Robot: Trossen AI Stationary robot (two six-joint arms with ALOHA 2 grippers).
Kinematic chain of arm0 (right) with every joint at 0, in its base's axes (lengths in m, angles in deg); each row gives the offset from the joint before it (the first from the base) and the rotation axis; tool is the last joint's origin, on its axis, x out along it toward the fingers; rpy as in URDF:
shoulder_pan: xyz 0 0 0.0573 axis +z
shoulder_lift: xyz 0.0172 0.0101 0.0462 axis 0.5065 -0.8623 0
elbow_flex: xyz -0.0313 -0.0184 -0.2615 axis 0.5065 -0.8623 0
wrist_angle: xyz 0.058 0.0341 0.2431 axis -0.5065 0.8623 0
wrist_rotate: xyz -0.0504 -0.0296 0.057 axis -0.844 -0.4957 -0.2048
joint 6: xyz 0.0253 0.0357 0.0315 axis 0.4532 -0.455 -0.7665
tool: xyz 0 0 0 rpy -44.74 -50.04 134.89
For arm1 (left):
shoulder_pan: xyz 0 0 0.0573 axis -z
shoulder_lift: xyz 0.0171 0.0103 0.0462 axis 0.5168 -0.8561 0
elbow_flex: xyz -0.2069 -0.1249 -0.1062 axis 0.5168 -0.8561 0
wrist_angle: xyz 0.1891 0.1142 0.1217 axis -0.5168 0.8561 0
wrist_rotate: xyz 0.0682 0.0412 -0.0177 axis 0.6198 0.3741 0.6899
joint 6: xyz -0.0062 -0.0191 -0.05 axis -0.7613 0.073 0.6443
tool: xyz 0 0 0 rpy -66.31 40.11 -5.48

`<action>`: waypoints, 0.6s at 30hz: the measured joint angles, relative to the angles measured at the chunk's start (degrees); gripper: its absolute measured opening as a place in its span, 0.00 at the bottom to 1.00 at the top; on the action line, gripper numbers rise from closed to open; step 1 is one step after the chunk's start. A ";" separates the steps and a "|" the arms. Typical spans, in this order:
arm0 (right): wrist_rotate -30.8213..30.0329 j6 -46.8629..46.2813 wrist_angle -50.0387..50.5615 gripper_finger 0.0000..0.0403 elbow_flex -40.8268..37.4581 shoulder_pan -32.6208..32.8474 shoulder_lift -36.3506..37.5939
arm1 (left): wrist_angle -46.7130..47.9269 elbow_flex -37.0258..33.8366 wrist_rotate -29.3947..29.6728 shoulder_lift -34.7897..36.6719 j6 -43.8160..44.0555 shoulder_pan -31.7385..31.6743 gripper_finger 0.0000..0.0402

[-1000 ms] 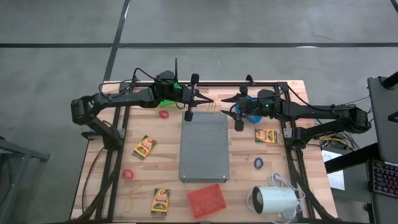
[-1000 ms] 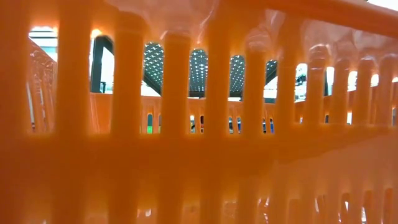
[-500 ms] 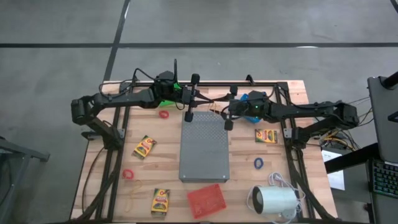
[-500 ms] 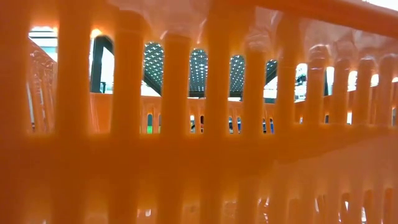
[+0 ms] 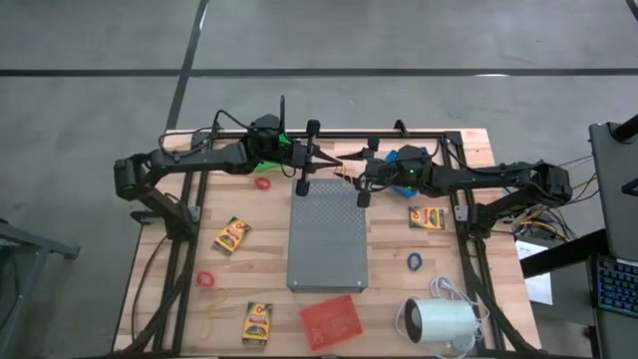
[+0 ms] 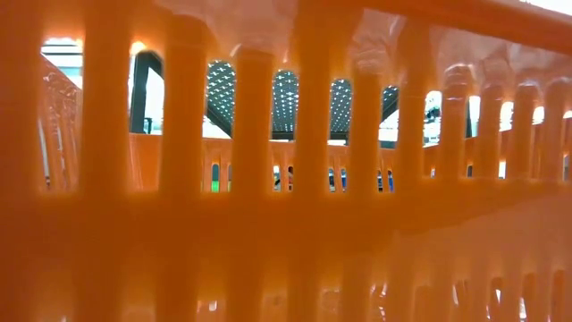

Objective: Pick & Place Office Desk Supplies
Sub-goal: Put the top yellow rubber band into the blue basket

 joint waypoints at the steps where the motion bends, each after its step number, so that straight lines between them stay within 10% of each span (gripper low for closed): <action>1: 0.00 0.00 -0.35 0.49 -0.02 0.00 -0.12 | 0.00 0.02 0.01 0.00 -0.02 0.00 0.01; 18: 0.63 0.57 -3.41 0.39 0.00 0.00 -0.17 | -0.28 0.02 0.02 0.00 -0.17 0.00 0.01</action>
